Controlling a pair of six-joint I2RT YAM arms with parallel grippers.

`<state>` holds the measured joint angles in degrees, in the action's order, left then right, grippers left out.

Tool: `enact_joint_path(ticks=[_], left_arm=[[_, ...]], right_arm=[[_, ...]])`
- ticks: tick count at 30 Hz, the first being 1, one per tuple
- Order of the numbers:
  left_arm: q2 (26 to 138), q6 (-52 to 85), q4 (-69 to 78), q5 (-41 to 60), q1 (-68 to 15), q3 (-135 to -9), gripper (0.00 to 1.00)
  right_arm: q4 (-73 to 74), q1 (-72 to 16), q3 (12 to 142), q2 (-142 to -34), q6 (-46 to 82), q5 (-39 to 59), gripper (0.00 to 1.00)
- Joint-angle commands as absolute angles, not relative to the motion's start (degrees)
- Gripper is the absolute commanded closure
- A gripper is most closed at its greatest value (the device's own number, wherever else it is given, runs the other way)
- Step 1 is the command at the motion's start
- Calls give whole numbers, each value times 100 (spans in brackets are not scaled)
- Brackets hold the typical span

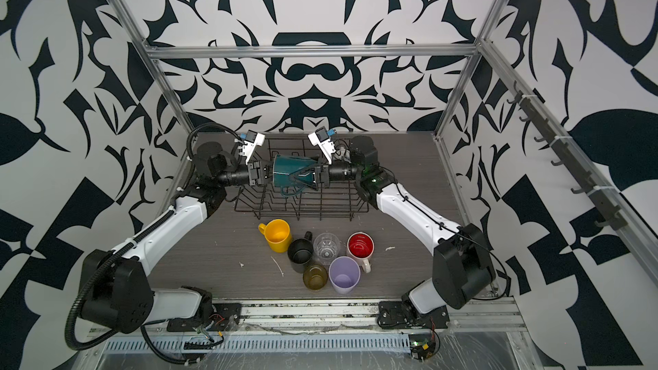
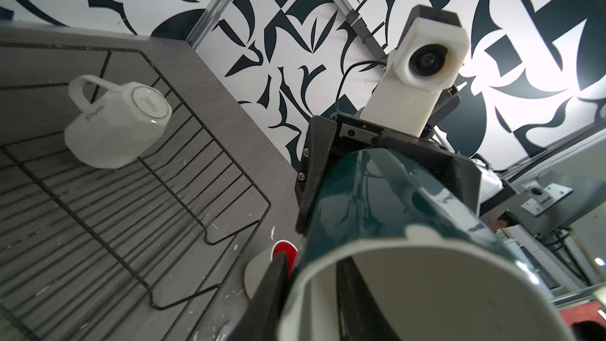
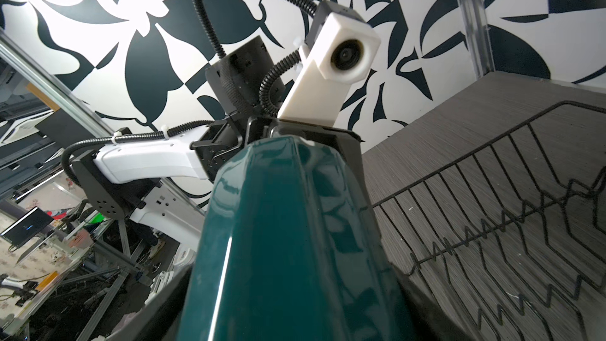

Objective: Load the cups into the dish rack
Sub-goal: 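Close the right gripper on the dark green mug's body beside the left gripper, then open the left gripper and pull the green mug away with the right gripper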

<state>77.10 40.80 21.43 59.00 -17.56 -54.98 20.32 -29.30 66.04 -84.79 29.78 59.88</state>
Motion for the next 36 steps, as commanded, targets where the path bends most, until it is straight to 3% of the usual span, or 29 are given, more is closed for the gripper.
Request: enact_joint_path(ticks=[1, 5, 10, 19, 27, 36], left_arm=[[7590, 3995, 2155, 5926, -1767, -5677, 57], [7526, 3806, 1912, 5813, -1754, -5659, 38], [7350, 3439, 1635, 5481, -1732, -5583, 20], [7028, 3068, 1278, 4826, -1687, -5573, 0], [6724, 2929, 1114, 3868, -1593, -5402, 1], [5843, 2926, 806, 1686, -1522, -5008, 1]], right_arm=[[2391, -2865, 6803, -8079, 2887, 5722, 100], [2260, -2809, 6835, -8034, 2857, 5649, 100], [2039, -2718, 6917, -7948, 2831, 5568, 100], [1661, -2582, 6838, -7596, 2753, 5314, 100], [1169, -2362, 6759, -7237, 2666, 5008, 100], [-473, -2197, 7125, -7066, 1970, 4128, 100]])
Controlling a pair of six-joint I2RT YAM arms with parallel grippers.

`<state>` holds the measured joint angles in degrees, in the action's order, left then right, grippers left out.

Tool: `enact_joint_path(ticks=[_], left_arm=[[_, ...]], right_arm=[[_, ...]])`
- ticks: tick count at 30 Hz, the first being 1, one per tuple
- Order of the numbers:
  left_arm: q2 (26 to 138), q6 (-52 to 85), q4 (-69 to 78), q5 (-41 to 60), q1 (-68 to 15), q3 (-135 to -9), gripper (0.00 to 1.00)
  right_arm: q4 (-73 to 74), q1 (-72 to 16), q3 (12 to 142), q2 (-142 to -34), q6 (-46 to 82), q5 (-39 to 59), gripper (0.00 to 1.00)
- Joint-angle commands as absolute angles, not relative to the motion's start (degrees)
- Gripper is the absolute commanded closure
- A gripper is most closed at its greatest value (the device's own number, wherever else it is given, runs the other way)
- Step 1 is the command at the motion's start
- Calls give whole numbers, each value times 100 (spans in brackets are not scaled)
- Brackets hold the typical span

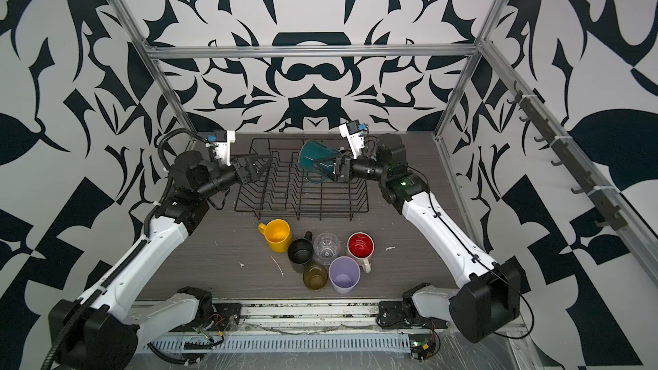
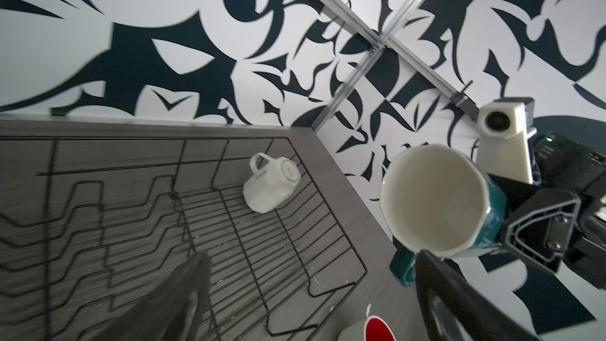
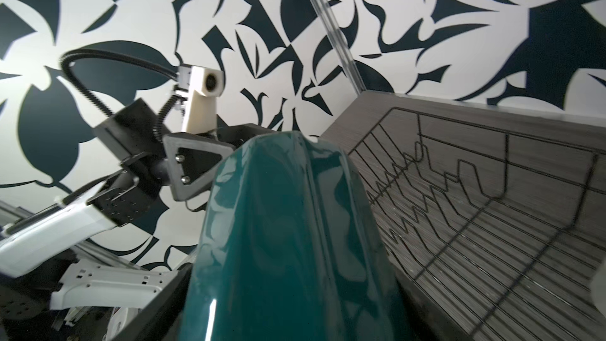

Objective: Load the cups into the dish rack
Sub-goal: 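Open the left gripper and pull the green mug away with the right gripper, then carry the dark green mug over the rack beside the white mug with the right gripper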

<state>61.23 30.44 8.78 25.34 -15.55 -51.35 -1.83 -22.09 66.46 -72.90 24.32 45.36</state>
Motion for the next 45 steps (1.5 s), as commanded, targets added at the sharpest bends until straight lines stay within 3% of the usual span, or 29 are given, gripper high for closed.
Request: enact_joint_path(ticks=[1, 9, 16, 31, 45], left_arm=[[5766, 2850, 760, 1542, -1523, -4974, 1], [5349, 2760, 497, 86, -1526, -4692, 0], [5327, 2718, 163, -215, -1524, -4760, 0], [5049, 2544, -291, -438, -1522, -4687, 0], [4826, 2510, -622, -571, -1526, -4639, 1]], right_arm=[[-716, -2202, 7202, -7096, 1838, 3958, 100], [-2347, -2468, 8097, -7763, 946, 2481, 100], [-3607, -2989, 9421, -8904, 386, 1042, 100], [-5480, -3276, 12246, -11463, -214, -358, 100], [-6225, -3303, 14291, -13322, -471, -680, 100]])
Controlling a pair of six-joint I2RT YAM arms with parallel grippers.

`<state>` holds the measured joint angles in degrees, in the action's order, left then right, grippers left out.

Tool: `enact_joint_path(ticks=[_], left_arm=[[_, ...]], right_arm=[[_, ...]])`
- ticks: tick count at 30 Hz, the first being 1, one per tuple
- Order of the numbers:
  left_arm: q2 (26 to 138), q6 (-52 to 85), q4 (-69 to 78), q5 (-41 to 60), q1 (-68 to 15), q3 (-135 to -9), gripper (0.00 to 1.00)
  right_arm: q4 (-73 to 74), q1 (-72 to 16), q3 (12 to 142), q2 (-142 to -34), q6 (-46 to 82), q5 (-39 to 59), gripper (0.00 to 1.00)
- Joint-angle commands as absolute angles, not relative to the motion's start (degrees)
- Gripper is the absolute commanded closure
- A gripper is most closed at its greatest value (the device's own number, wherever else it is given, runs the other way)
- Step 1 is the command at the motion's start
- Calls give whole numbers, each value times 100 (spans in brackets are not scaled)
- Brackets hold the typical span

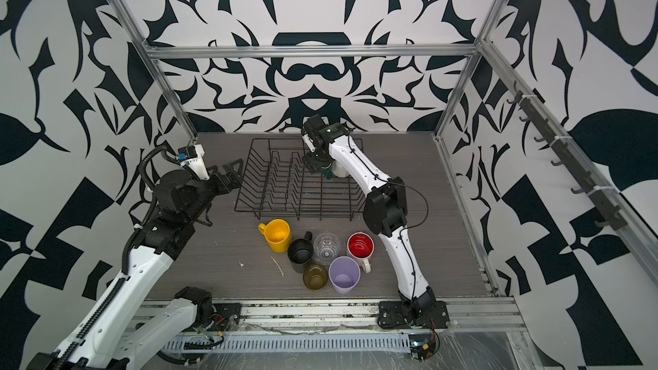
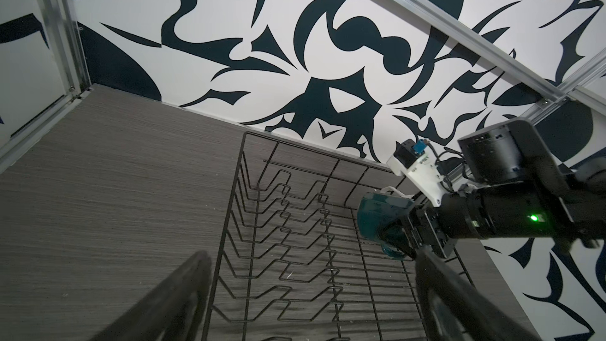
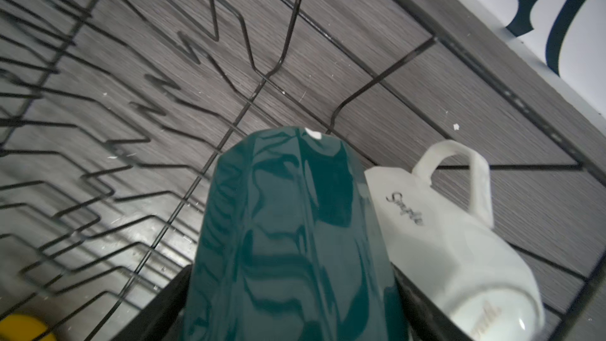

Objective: Load the cups into the dish rack
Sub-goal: 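Carry the dark green mug over the rack beside the white mug with the right gripper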

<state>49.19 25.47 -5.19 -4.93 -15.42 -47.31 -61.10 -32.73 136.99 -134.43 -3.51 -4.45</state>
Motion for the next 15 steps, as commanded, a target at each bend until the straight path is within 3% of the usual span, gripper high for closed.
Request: enact_joint_path(ticks=[1, 15], left_arm=[[4817, 2513, -639, -576, -1525, -4643, 1], [4833, 2541, -762, -555, -1525, -4693, 0]], right_arm=[[-6248, -3300, 14399, -13431, -479, -707, 100], [-6458, -3304, 14901, -14071, -713, -835, 100]])
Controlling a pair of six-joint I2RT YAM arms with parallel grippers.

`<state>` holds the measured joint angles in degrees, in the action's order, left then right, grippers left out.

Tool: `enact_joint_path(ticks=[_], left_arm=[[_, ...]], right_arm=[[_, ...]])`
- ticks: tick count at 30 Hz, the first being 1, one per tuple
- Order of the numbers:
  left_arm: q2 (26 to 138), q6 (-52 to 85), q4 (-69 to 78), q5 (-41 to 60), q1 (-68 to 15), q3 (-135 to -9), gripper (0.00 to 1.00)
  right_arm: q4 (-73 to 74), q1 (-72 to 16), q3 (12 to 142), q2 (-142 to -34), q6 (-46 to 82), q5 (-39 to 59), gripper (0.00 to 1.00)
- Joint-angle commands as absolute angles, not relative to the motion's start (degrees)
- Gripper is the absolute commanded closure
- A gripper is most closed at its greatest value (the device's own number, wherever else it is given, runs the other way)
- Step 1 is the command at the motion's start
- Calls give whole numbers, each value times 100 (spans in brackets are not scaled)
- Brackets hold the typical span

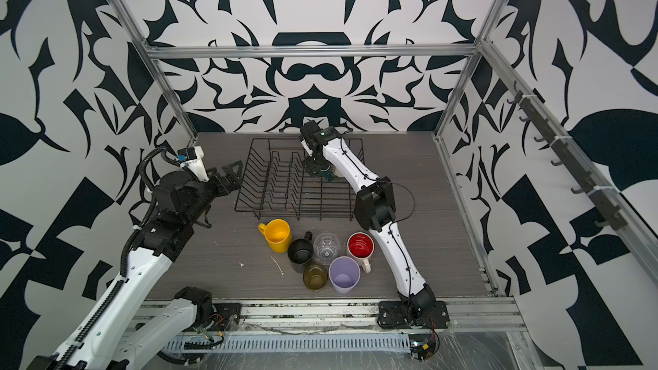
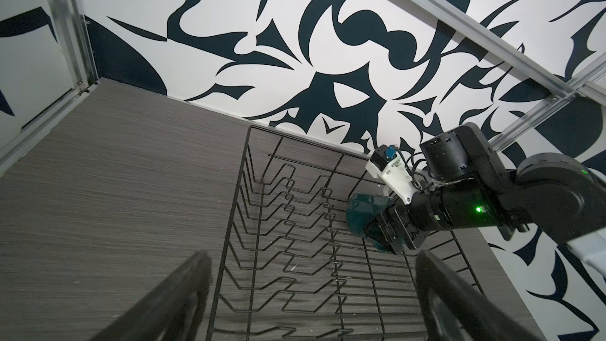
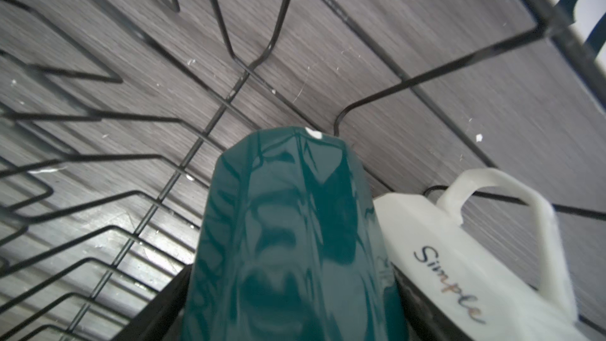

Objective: Load the cups into the dish rack
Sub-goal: 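Carry the dark green mug over the rack beside the white mug with the right gripper, then lower the dark green mug upside down into the rack with the right gripper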

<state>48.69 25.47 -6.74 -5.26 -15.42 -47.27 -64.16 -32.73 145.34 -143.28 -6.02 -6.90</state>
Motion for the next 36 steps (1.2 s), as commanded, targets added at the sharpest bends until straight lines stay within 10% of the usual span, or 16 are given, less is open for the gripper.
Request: enact_joint_path(ticks=[1, 36], left_arm=[[4850, 2548, -765, -544, -1527, -4702, 0], [4860, 2584, -773, -470, -1525, -4667, 1]], right_arm=[[-6484, -3298, 14913, -14071, -730, -826, 100], [-6969, -3516, 14949, -13732, -1081, -1279, 100]])
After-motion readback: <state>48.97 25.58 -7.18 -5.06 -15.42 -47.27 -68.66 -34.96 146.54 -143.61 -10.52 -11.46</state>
